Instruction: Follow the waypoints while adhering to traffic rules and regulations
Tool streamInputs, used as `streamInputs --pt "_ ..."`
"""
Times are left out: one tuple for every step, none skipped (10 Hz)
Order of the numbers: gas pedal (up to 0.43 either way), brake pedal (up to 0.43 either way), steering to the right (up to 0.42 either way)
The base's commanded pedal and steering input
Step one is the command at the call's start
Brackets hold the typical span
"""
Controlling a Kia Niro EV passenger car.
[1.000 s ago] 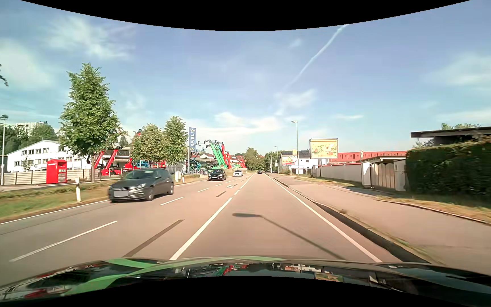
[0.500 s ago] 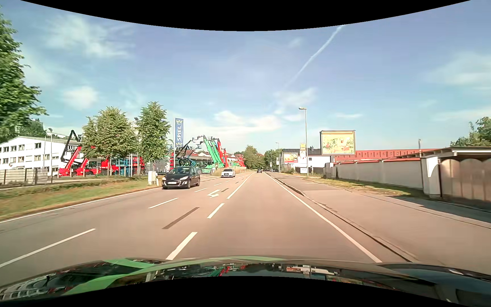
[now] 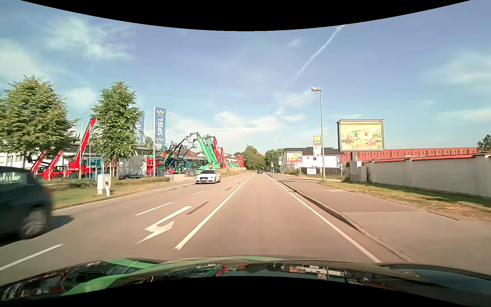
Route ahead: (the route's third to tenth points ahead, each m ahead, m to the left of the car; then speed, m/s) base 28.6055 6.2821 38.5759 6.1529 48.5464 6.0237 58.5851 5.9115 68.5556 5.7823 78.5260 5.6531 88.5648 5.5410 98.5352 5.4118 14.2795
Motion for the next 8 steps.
streamInputs --pt "0.157 0.0 -0.005" --pt "0.157 0.0 -0.005" --pt "0.157 0.0 -0.005" --pt "0.157 0.0 -0.005" --pt "0.169 0.0 -0.005" --pt "0.169 0.0 -0.005" --pt "0.169 0.0 -0.005" --pt "0.177 0.0 -0.005"
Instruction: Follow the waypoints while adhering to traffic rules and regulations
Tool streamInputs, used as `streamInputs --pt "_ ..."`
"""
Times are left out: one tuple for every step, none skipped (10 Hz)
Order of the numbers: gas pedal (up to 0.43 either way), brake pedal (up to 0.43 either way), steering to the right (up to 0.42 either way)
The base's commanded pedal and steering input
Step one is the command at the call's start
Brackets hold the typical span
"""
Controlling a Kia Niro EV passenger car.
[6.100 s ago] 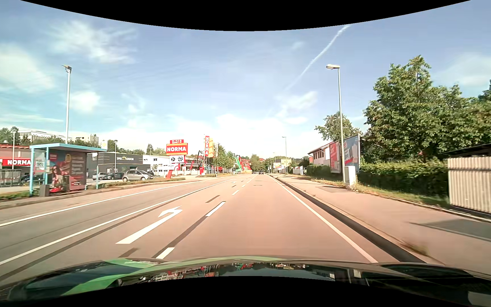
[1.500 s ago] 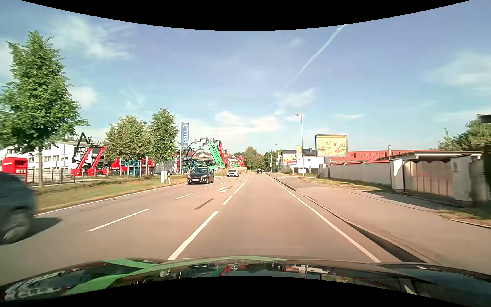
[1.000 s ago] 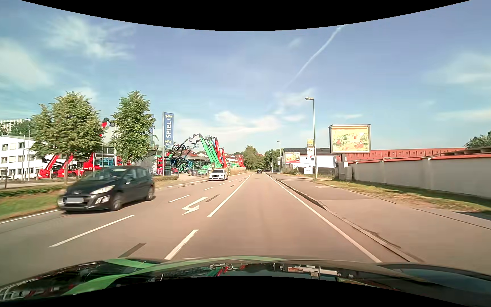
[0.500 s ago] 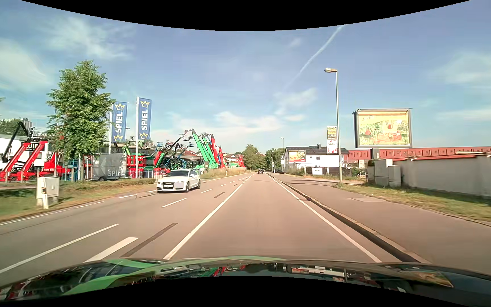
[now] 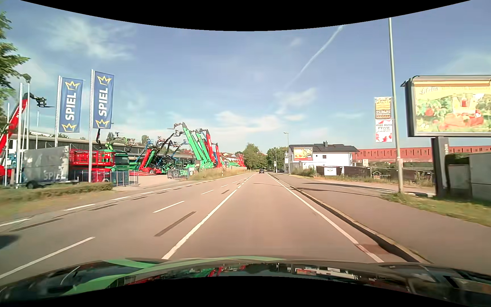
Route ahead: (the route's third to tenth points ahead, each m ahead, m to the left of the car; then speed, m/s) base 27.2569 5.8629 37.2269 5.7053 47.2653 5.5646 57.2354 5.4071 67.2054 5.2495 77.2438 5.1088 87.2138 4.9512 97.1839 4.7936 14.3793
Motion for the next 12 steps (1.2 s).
streamInputs --pt "0.189 0.0 -0.005" --pt "0.197 0.0 -0.004" --pt "0.197 0.0 -0.004" --pt "0.197 0.0 -0.003" --pt "0.189 0.0 -0.003" --pt "0.169 0.0 -0.003" --pt "0.15 0.0 -0.003" --pt "0.15 0.0 -0.002" --pt "0.15 0.0 -0.003" --pt "0.15 0.0 -0.002" --pt "0.15 0.0 -0.003" --pt "0.157 0.0 -0.002"
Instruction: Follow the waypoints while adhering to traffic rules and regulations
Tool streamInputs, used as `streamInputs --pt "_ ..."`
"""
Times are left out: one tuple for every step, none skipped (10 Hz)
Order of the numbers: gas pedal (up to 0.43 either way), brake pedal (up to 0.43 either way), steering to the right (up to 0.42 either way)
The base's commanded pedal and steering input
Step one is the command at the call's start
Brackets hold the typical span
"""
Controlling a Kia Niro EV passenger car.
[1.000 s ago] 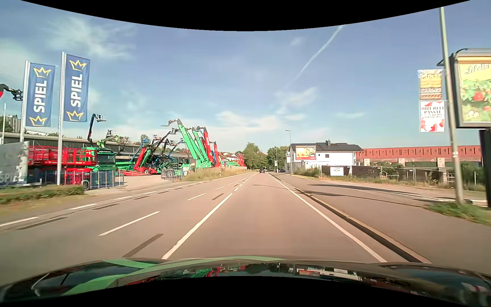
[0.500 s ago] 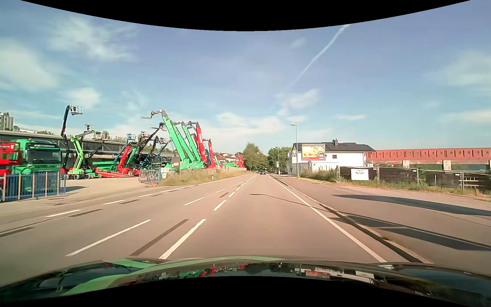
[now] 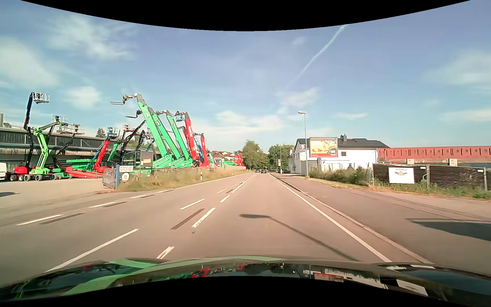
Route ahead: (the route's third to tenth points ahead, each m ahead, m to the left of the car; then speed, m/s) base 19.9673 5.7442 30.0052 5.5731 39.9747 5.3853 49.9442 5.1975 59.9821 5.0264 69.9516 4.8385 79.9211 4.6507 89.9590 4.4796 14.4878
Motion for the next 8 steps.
streamInputs --pt "0.169 0.0 -0.003" --pt "0.177 0.0 -0.003" --pt "0.177 0.0 -0.003" --pt "0.189 0.0 -0.003" --pt "0.189 0.0 -0.003" --pt "0.189 0.0 -0.003" --pt "0.189 0.0 -0.003" --pt "0.189 0.0 -0.001"
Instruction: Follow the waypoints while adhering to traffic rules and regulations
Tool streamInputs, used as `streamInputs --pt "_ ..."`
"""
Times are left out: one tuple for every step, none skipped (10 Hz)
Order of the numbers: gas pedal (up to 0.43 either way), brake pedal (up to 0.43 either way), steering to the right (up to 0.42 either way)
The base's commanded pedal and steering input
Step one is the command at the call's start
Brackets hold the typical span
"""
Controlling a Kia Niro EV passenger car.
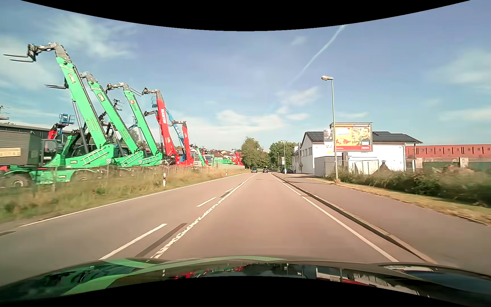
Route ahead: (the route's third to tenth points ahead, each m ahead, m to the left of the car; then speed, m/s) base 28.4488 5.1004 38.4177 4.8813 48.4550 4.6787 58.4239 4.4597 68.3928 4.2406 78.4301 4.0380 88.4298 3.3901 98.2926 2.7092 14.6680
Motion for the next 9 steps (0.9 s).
streamInputs --pt "0.189 0.0 0.0" --pt "0.189 0.0 0.0" --pt "0.189 0.0 0.0" --pt "0.197 0.0 0.0" --pt "0.197 0.0 0.0" --pt "0.197 0.0 0.0" --pt "0.197 0.0 0.0" --pt "0.197 0.0 0.0" --pt "0.197 0.0 0.0"
